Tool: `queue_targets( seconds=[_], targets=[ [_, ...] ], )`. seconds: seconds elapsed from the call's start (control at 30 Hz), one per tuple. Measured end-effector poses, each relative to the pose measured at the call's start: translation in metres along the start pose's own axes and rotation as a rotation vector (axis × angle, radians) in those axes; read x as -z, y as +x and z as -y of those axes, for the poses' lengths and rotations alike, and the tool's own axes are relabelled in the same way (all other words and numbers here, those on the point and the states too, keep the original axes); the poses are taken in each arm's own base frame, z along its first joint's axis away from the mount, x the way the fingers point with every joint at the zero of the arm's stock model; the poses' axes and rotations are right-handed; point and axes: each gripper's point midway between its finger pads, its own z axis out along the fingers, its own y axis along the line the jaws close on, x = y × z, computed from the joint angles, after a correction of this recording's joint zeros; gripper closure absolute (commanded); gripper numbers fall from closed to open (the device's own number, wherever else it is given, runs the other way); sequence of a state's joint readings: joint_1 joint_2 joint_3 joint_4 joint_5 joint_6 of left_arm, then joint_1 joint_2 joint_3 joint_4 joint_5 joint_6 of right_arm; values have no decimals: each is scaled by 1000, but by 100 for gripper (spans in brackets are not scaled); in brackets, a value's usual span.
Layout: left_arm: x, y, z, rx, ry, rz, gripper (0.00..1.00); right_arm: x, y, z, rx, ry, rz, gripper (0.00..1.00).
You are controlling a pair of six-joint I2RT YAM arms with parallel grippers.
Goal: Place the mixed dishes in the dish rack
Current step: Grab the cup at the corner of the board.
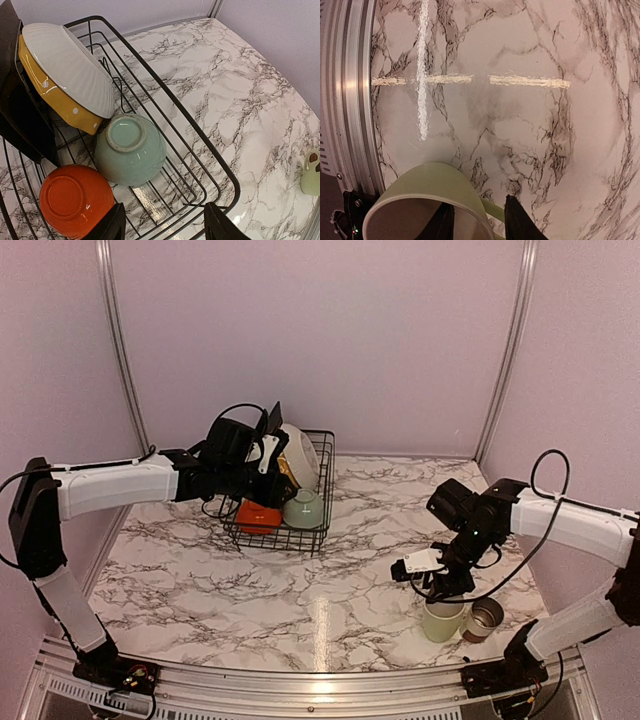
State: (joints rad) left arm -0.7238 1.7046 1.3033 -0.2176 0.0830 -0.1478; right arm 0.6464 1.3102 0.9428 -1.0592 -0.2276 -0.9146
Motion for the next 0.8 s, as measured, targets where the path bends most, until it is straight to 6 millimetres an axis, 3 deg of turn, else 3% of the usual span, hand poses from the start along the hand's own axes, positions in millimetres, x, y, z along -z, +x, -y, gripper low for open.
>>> queue_targets(
  seconds=[0.3,0.67,0.8],
  targets=[
    [0,4,-2,-4,-7,-5,45,2,-7,-2,6,-31,12,94],
    [4,11,-3,-9,-8,-14,45,-1,-41,7,38,-77,41,100],
    [8,10,-3,-9,-10,-9,45,0,-58,21,37,-53,65,100]
  ],
)
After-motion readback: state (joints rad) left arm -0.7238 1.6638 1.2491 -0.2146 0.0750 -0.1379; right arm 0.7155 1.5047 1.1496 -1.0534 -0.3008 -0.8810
